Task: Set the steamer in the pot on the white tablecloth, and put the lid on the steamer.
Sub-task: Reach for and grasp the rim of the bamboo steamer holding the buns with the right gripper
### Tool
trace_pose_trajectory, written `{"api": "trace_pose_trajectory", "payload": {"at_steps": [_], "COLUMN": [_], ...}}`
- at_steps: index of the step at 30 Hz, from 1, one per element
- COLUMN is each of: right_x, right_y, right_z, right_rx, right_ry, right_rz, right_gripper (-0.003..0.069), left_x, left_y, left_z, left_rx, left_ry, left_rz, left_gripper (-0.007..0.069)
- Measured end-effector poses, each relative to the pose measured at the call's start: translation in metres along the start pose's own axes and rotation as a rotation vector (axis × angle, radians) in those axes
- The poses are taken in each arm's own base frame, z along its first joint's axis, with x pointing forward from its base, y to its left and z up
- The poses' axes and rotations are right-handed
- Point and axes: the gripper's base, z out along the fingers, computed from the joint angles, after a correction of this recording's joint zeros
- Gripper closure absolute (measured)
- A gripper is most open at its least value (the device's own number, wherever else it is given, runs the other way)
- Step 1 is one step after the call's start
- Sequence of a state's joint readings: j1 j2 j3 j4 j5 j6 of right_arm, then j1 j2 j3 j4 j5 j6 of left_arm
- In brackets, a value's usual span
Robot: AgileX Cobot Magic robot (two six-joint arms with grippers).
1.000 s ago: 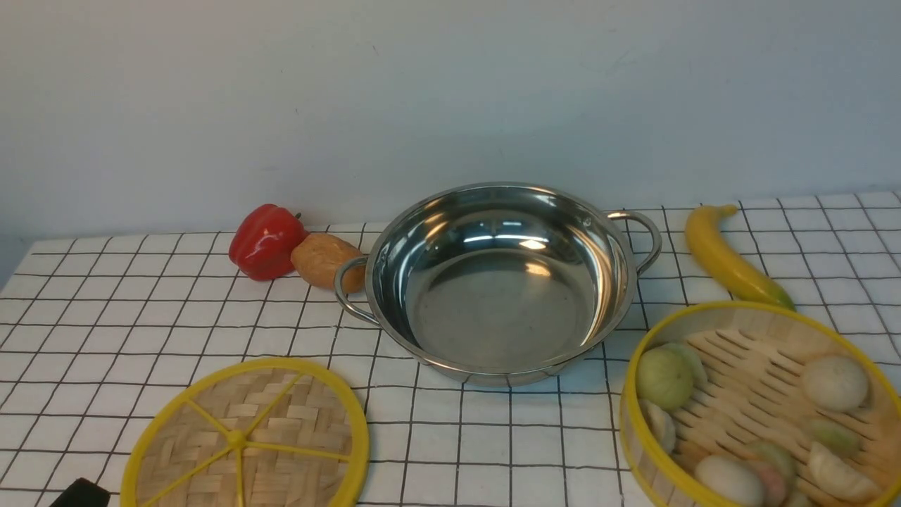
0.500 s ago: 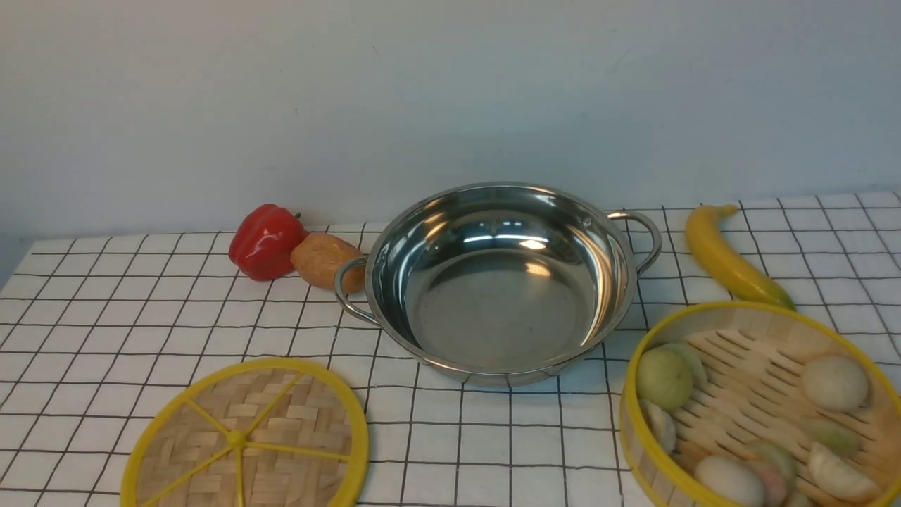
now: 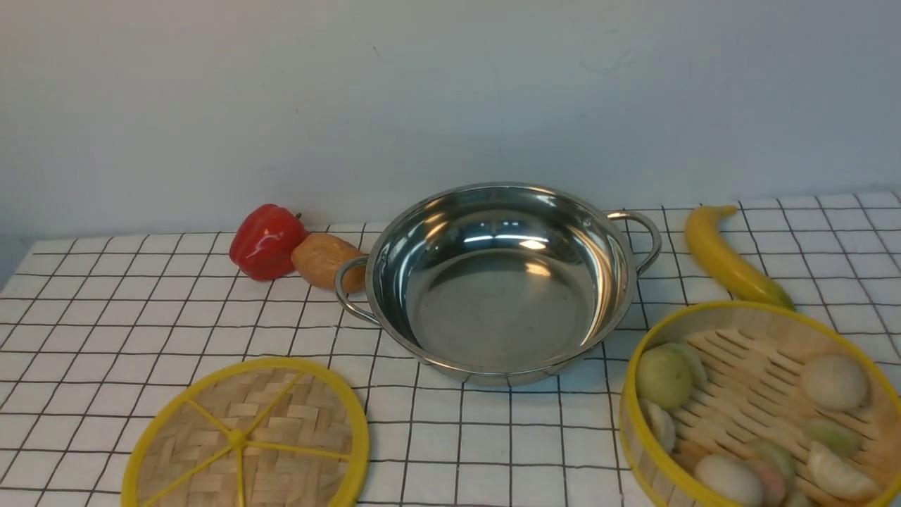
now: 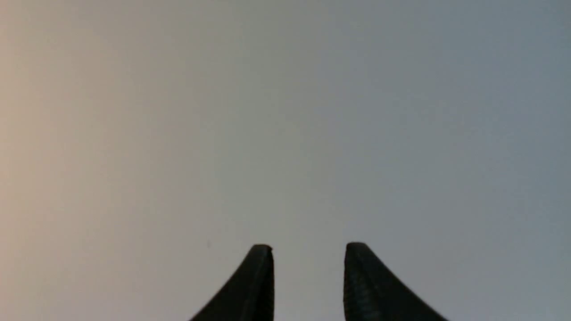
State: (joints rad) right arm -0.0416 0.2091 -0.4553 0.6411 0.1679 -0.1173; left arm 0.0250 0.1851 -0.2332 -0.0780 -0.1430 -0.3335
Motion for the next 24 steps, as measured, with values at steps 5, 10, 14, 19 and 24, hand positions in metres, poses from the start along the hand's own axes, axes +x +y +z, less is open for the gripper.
{"api": "trace_pose_trajectory", "payload": {"at_steps": [5,10,14,19,24], "right_x": [0.024,0.054,0.079,0.102,0.112], "right_y": [-0.003,-0.019,-0.039,-0.058,-0.066], "right_z": [0.046,0.076,0.096,0.106,0.113], "right_rx": [0.092,0.237,0.364,0.456,0.504], "right_ry": [0.497,0.861,1.131,1.317,1.336], "right_rz": [-0.097,-0.073,-0.121,-0.17,-0.153], "right_gripper": [0.0417,0.0417,0.0417,0.0417,0.0417], "left_x": [0.001,0.014,0.039,0.07,0.09], "left_y": [0.0,0.007,0.018,0.028,0.033], "left_z": [0.045,0.08,0.104,0.124,0.132], "left_rx": [-0.144,-0.248,-0.31,-0.291,-0.276], "left_ry": [0.416,0.756,1.114,1.349,1.434], "left_rz": [0.154,0.243,0.309,0.328,0.305], "left_gripper": [0.0382,0.0382,0.0382,0.0382,0.0382]}}
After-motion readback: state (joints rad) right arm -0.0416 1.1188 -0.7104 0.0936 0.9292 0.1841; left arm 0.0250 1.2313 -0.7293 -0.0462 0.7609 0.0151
